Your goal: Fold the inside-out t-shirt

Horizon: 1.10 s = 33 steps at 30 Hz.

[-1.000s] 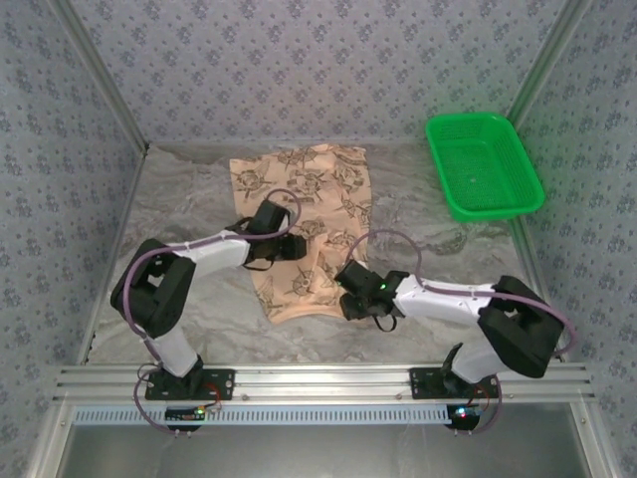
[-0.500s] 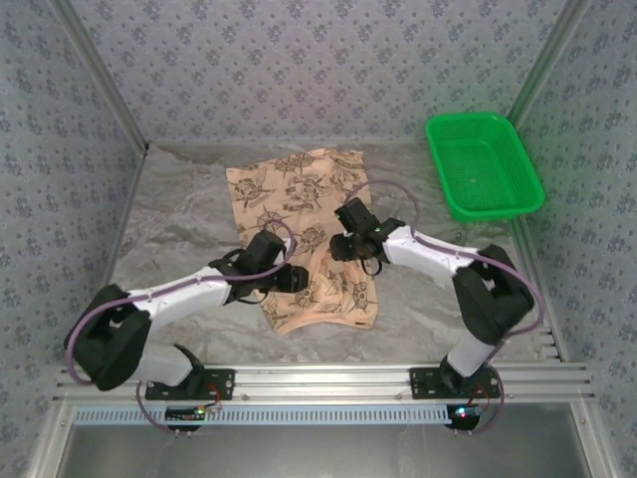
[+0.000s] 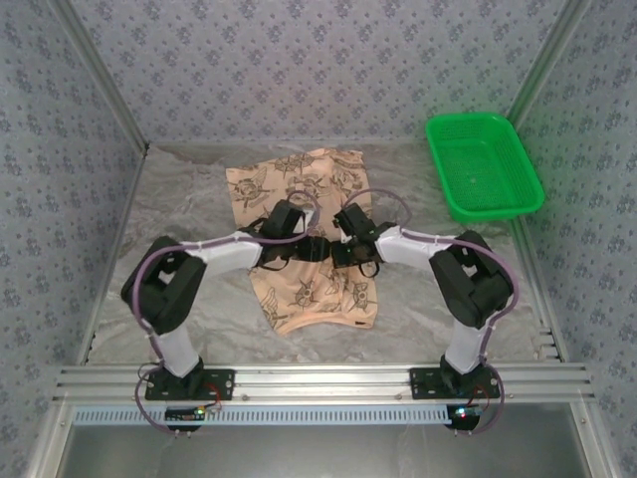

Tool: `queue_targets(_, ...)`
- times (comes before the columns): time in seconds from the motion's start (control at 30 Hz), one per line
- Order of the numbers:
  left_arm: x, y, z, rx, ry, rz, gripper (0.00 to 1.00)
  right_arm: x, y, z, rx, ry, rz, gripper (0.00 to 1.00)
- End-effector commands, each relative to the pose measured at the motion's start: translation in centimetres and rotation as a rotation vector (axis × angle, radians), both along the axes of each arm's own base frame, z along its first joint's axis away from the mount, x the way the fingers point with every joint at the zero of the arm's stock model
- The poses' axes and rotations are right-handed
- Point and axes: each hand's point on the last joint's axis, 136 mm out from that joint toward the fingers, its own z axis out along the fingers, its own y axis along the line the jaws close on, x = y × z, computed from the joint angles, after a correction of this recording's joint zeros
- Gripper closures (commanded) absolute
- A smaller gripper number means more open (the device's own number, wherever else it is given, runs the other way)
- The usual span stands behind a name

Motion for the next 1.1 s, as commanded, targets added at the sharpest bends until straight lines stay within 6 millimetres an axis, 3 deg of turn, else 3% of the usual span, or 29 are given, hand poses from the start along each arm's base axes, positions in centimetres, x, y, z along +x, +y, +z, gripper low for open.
queue_targets(0.0, 1.0, -0.6, -0.4, 0.048, -0.024, -0.043, 0.38, -2.7, 1.3, 3.6, 0.144, -0.020, 0.103, 1.00)
queue_targets(0.03, 1.5, -0.3, -0.6, 0.066, -0.031, -0.034, 0.42, -3.5, 1.2, 4.0, 0.162, -0.018, 0.108, 1.00)
queue_targets(0.1, 2.5, 0.2, -1.2, 0.103, -0.038, -0.013, 0.62, -4.7, 0.8, 4.4, 0.187, -0.005, 0.116, 1.00)
queue_targets(0.17, 3.3, 0.1, -1.1, 0.084, -0.032, -0.025, 0.92, -6.3, 0.9, 4.3, 0.199, 0.006, 0.164, 1.00)
queue_targets(0.2, 3.4, 0.0, -0.8, 0.054, -0.012, -0.035, 1.00, -7.0, 0.7, 4.0, 0.184, 0.003, 0.179, 1.00)
queue_targets(0.3, 2.9, 0.4, 1.2, -0.020, 0.026, -0.036, 1.00, -9.2, -0.3, 2.7, 0.147, -0.003, 0.221, 1.00)
queue_targets(0.4, 0.9, 1.4, 3.0, -0.038, 0.032, -0.040, 1.00, -10.9, -1.9, 1.3, 0.090, -0.019, 0.230, 1.00)
queue_targets(0.5, -1.2, 2.3, 3.1, -0.068, 0.081, -0.029, 1.00, -11.4, -4.1, -0.8, 0.021, 0.021, 0.176, 1.00)
queue_targets(0.6, -2.9, 2.6, 2.7, -0.114, 0.123, -0.031, 1.00, -11.6, -4.1, -0.7, 0.014, 0.017, 0.203, 1.00)
queue_targets(0.7, -4.4, 2.5, 2.7, -0.171, 0.163, -0.038, 1.00, -11.2, -3.1, 1.4, -0.013, -0.066, 0.271, 0.76)
queue_targets(0.77, -5.2, 2.5, 3.0, -0.206, 0.170, -0.049, 1.00, -10.9, -1.8, 3.5, -0.008, -0.151, 0.320, 0.69)
queue_targets(0.9, -6.2, 2.3, 4.1, -0.267, 0.188, -0.055, 1.00, -9.5, 2.0, 7.3, 0.091, -0.279, 0.366, 0.69)
queue_targets(1.07, -6.5, 1.9, 6.0, -0.302, 0.219, -0.053, 1.00, -8.3, 5.1, 6.9, 0.162, -0.264, 0.358, 0.73)
